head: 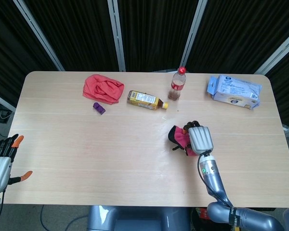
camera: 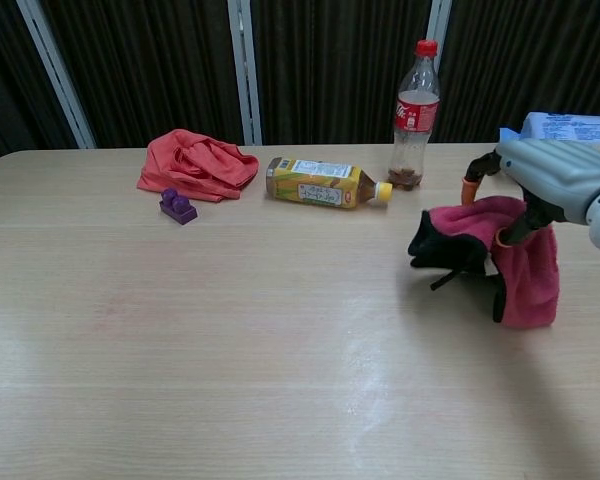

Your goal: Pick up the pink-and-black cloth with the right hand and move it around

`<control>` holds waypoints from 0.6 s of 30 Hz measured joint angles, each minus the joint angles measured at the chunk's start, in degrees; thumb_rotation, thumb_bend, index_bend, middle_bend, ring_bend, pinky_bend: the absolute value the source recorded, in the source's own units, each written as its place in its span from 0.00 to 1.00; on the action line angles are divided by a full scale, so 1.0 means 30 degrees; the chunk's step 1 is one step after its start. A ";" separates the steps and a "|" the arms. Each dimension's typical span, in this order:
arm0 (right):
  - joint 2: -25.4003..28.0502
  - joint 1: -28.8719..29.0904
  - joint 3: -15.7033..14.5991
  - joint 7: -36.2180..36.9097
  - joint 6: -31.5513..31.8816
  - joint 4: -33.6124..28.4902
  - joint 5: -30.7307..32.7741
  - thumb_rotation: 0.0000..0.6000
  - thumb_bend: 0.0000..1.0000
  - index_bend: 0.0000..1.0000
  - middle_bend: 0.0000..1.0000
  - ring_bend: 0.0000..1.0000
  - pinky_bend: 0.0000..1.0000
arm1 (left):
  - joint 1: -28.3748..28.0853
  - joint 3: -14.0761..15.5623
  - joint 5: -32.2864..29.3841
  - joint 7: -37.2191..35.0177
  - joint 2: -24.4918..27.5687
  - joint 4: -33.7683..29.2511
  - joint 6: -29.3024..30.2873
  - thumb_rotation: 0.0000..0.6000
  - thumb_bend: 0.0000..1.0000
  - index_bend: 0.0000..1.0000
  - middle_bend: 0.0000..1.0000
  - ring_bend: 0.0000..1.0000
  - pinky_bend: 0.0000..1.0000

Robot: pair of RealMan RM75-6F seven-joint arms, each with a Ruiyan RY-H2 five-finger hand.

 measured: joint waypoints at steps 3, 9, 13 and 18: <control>0.0365 0.0094 -0.0181 -0.0467 -0.0289 -0.0348 0.0214 1.00 0.13 0.16 0.00 0.00 0.20 | 0.0001 0.0003 -0.0002 0.0017 0.0006 -0.0015 0.0004 1.00 0.00 0.01 0.00 0.00 0.00; 0.0732 0.0112 -0.0426 -0.1105 0.0003 -0.0641 0.0354 1.00 0.08 0.13 0.00 0.00 0.19 | 0.0009 0.0018 -0.0020 -0.0015 0.0046 -0.0016 -0.0019 1.00 0.00 0.01 0.00 0.00 0.00; 0.1792 -0.0328 -0.0771 -0.1061 0.0500 -0.1181 0.0078 1.00 0.05 0.11 0.00 0.00 0.18 | 0.0000 0.0043 0.0018 -0.0061 0.0080 -0.0013 -0.0048 1.00 0.00 0.01 0.00 0.00 0.00; 0.3604 -0.1163 -0.1198 -0.0607 0.1112 -0.2034 -0.0138 1.00 0.02 0.09 0.00 0.00 0.18 | 0.0001 0.0063 0.0063 0.0045 0.0061 -0.0020 -0.0029 1.00 0.00 0.01 0.00 0.00 0.00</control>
